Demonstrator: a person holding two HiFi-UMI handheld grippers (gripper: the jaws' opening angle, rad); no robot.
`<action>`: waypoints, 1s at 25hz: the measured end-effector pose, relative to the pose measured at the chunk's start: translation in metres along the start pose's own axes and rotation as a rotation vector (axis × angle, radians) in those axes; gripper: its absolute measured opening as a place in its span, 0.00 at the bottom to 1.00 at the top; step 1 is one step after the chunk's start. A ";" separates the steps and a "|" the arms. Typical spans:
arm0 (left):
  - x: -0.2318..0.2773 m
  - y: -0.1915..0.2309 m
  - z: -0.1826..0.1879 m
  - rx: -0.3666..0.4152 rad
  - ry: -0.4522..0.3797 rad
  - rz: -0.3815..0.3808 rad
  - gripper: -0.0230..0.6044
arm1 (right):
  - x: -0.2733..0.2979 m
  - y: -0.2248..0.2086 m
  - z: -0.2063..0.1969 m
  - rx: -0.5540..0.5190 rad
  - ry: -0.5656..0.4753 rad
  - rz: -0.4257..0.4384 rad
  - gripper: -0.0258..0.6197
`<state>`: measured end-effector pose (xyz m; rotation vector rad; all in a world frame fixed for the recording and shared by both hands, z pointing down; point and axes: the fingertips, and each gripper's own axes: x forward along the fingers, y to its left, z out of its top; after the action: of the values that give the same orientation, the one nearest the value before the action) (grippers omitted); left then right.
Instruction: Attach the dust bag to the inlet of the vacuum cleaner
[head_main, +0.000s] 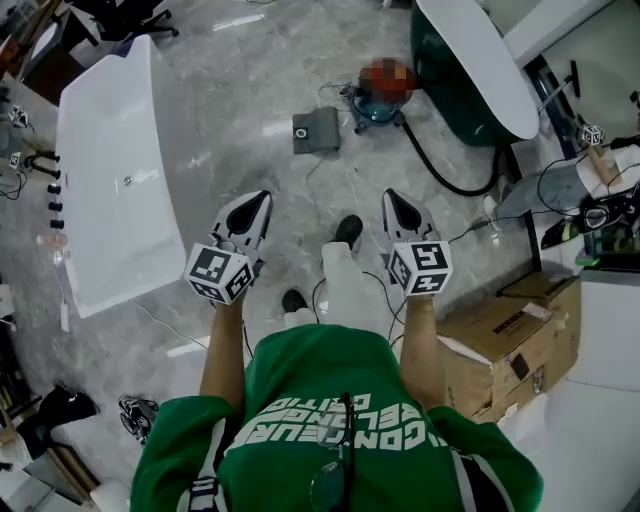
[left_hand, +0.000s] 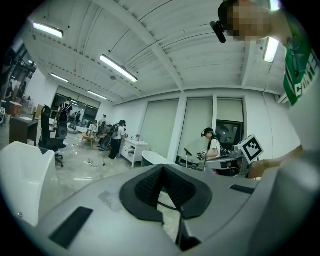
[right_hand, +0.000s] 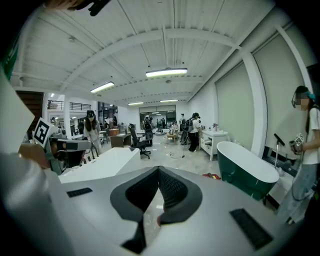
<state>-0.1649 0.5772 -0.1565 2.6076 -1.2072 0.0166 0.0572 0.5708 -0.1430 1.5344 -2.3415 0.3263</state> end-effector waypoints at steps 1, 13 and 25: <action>0.012 0.008 0.000 0.003 0.001 0.002 0.04 | 0.015 -0.010 0.001 0.000 0.000 0.000 0.05; 0.197 0.118 0.027 0.045 0.054 0.076 0.04 | 0.208 -0.137 0.053 -0.032 0.022 0.079 0.05; 0.304 0.151 0.039 0.038 0.067 0.108 0.04 | 0.313 -0.212 0.086 -0.050 0.047 0.152 0.05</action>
<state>-0.0836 0.2476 -0.1215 2.5489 -1.3341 0.1484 0.1238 0.1914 -0.0984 1.3153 -2.4165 0.3335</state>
